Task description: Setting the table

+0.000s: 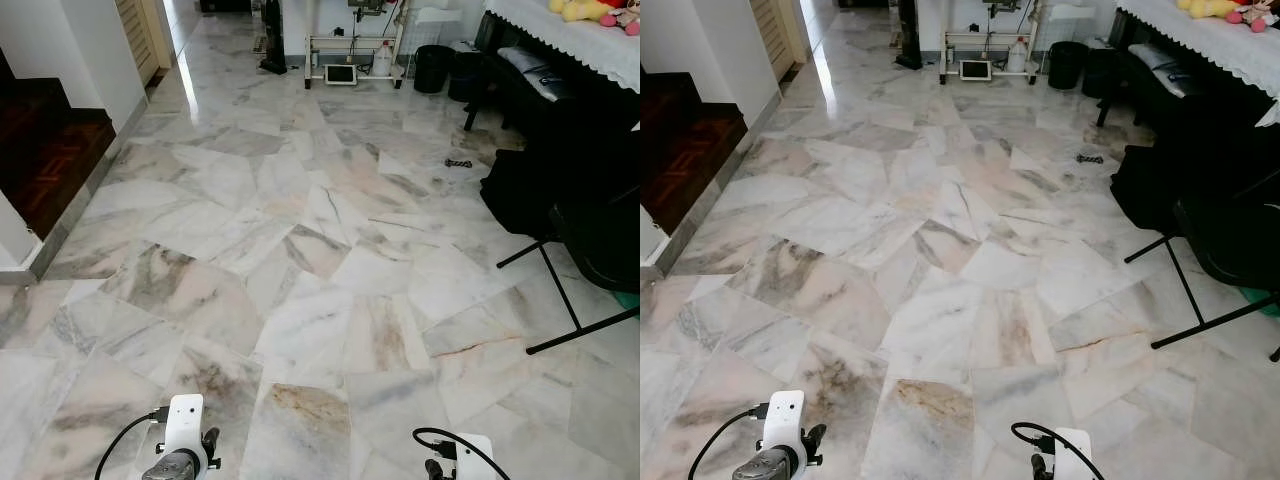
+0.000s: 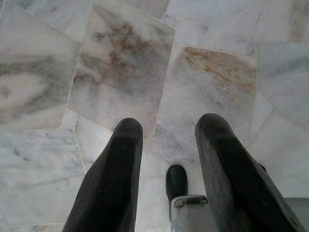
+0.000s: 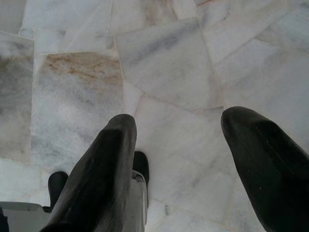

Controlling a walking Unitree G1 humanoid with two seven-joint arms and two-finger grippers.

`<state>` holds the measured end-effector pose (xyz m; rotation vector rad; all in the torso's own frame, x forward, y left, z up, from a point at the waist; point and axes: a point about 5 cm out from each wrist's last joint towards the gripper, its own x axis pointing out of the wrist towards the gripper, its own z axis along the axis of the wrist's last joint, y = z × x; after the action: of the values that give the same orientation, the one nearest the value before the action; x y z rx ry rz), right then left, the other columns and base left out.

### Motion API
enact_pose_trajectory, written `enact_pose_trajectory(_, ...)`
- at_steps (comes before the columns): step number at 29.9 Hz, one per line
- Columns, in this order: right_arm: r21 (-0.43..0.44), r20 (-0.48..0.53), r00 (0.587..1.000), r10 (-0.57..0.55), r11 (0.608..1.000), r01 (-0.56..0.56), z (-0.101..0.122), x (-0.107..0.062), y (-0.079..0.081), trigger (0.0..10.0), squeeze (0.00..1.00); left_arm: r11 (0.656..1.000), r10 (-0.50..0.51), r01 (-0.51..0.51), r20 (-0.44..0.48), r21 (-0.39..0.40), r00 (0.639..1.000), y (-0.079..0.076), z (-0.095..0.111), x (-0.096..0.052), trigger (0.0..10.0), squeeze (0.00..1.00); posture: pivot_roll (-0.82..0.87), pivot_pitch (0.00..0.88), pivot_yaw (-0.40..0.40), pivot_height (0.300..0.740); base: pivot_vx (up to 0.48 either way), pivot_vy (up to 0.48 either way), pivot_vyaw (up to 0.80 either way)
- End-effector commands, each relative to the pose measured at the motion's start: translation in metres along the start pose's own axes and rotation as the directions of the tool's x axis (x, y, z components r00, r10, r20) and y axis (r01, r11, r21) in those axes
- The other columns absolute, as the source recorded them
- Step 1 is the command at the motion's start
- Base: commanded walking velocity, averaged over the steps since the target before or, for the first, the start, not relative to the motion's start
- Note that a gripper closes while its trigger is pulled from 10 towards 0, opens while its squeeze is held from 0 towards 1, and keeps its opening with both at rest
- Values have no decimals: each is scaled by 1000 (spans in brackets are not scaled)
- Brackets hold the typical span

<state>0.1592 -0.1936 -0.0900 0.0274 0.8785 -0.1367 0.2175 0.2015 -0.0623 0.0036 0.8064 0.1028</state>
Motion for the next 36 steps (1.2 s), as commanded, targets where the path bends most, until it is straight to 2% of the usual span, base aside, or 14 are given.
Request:
enact_pose_trajectory(1, 117, 9, 981, 196, 974, -196, 15, 5, 43, 10000, 0, 997, 26, -16, -128, 76, 991, 30, -33, -11, 10000, 0, -171, 0, -35, 740, 0, 0, 0)
enact_pose_trajectory(3, 119, 8, 981, 195, 974, -195, 15, 5, 44, 10000, 0, 997, 29, -19, -129, 76, 991, 30, -33, -11, 10000, 0, -171, 0, -35, 740, 0, 0, 0)
enact_pose_trajectory(4, 122, 10, 981, 195, 973, -195, 15, 5, 46, 10000, 0, 997, 48, -40, -126, 62, 991, 34, -32, -11, 10000, 0, -225, 0, -35, 740, 0, 0, 0)
enact_pose_trajectory(7, 127, 31, 980, 197, 972, -199, 19, 6, 45, 10000, 0, 997, 60, -55, -115, 47, 992, 36, -27, -10, 10000, 0, -203, 10, -23, 740, 0, 0, 0)
enact_pose_trajectory(14, 174, 36, 987, 158, 971, -162, 21, 7, 33, 10000, 0, 996, 29, -22, -90, 84, 995, 33, -16, -6, 10000, 0, -169, 24, -30, 740, 0, 0, 0)
enact_pose_trajectory(15, 194, 30, 989, 145, 970, -148, 21, 7, 31, 10000, 0, 996, 27, -19, -94, 87, 995, 32, -17, -7, 10000, 0, -161, 22, -32, 740, 0, 0, 0)
enact_pose_trajectory(19, 179, 14, 990, 143, 973, -143, 19, 7, 30, 10000, 0, 994, 10, 4, -122, 111, 993, 33, -25, -9, 10000, 0, -112, 0, -16, 740, 0, 0, 0)
enact_pose_trajectory(22, 201, 5, 993, 115, 973, -114, 16, 7, 27, 10000, 0, 991, 6, 14, -148, 133, 989, 34, -32, -11, 10000, 0, -99, 0, -36, 740, 0, 0, 0)
enact_pose_trajectory(26, 173, 25, 993, 113, 978, -116, 23, 8, 20, 10000, 0, 994, 2, 12, -129, 109, 992, 34, -30, -11, 10000, 0, -85, 0, -50, 740, 0, 0, 0)
enact_pose_trajectory(29, 184, 47, 994, 99, 977, -106, 28, 9, 13, 10000, 0, 994, -13, 25, -114, 107, 993, 31, -28, -10, 10000, 0, -45, 0, -59, 740, 0, 0, 0)
enact_pose_trajectory(36, 233, 42, 997, 72, 969, -79, 27, 9, 12, 10000, 0, 994, -15, 28, -122, 104, 992, 28, -30, -10, 10000, 0, -21, 0, -62, 740, 0, 0, 0)
